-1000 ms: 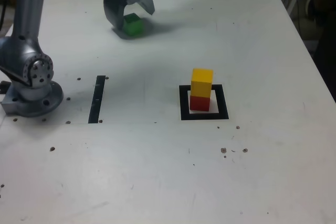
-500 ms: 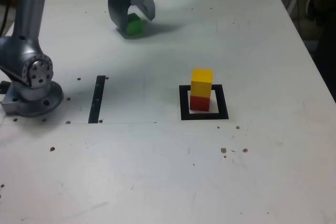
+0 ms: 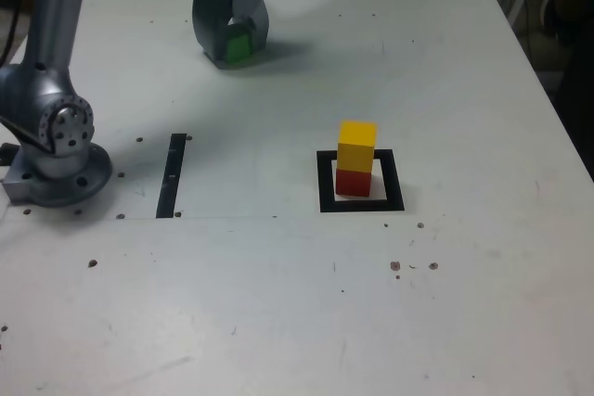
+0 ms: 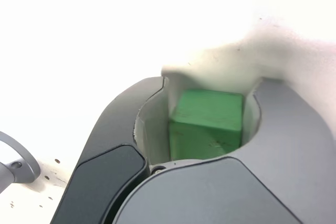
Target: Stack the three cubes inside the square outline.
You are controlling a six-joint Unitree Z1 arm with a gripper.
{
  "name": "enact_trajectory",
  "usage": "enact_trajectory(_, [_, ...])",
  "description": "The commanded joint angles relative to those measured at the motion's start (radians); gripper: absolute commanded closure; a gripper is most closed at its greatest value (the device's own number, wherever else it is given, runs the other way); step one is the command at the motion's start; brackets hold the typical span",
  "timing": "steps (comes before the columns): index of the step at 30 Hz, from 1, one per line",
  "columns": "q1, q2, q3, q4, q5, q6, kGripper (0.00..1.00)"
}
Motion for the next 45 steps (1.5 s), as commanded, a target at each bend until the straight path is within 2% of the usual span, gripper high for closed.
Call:
enact_trajectory(1, [-0.011,-0.004,-0.01,0.008,0.004,-0.001,0.76])
enact_trajectory(11, [-0.053,-0.065,-0.026,0.016,0.014,0.024,0.85])
enact_trajectory(14, [-0.104,-0.082,-0.045,0.045,0.019,0.039,0.86])
enact_trajectory(17, [-0.2,-0.094,-0.102,0.126,0.036,0.059,0.86])
enact_trajectory(21, [-0.375,-0.11,-0.224,0.294,0.071,0.087,0.86])
enact_trajectory(23, [-0.466,-0.127,-0.268,0.358,0.076,0.091,0.86])
enact_trajectory(27, [-0.627,-0.175,-0.295,0.41,0.052,0.045,0.87])
enact_trajectory(34, [-0.839,-0.192,-0.349,0.425,-0.026,-0.063,0.88])
enact_trajectory(38, [-0.903,-0.187,-0.397,0.435,-0.043,-0.103,0.88])
enact_trajectory(45, [-0.95,-0.136,-0.424,0.439,-0.079,-0.168,0.88])
